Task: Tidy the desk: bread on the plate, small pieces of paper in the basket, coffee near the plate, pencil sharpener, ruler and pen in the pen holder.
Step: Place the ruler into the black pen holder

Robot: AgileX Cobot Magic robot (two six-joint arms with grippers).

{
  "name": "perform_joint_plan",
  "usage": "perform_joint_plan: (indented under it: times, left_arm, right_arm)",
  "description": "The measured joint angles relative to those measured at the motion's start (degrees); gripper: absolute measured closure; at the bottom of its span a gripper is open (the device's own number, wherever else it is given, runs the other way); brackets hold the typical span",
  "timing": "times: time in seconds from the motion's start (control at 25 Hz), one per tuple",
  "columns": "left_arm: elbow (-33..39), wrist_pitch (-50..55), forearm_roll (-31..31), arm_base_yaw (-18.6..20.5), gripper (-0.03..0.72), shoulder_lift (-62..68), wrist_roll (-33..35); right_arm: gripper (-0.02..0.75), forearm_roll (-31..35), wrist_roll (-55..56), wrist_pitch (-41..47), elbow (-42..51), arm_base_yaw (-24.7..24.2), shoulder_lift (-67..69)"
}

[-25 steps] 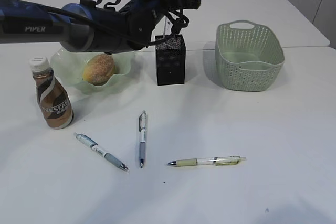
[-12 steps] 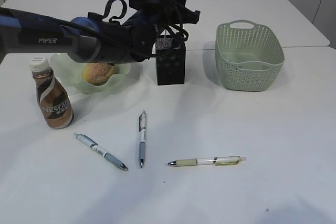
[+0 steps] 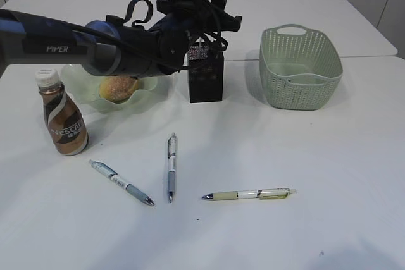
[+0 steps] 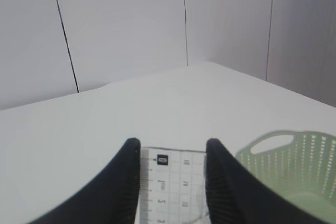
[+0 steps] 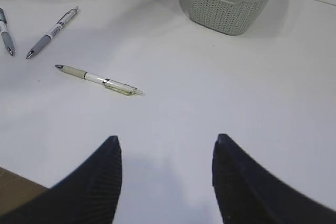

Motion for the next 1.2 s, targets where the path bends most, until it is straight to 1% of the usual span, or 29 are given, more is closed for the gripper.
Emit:
perform_joint_plan:
  times: [0.12,0.28,0.36,0.44,0.68,0.92,1.08,1.2]
  left_arm:
    - [0.0,0.3,0.0,0.0,0.409,0.0,0.0]
    - [0.0,0.9,0.0,0.0,0.312,0.0,-0.1]
    - [0.0,1.2,0.0,0.0,0.274,0.0,-0.1]
    - [0.0,1.9,0.0,0.0,0.253,0.0,-0.1]
    - [0.0,5.1,0.1,0.0,0.246,-0.5,-0.3]
    - [0.0,11.6,0.4,0.0,0.246,-6.8,-0.4]
    - [0.0,21.5,1.0,0.0,0.246,-12.4,-0.4]
    - [0.0,31.8,4.5,0.0,0.246,-16.1,-0.5]
  right_arm:
    - [0.299,0.0,0.0,0.0,0.0,0.0,0.0]
    - [0.299,0.0,0.0,0.0,0.0,0.0,0.0]
    - [0.299,0.0,0.0,0.0,0.0,0.0,0.0]
    - [0.299,0.0,0.0,0.0,0.0,0.0,0.0]
    - [0.299,0.0,0.0,0.0,0.0,0.0,0.0]
    - [0.299,0.0,0.0,0.0,0.0,0.0,0.0]
    - [0.299,0.0,0.0,0.0,0.0,0.0,0.0]
    - [0.299,0.0,0.0,0.0,0.0,0.0,0.0]
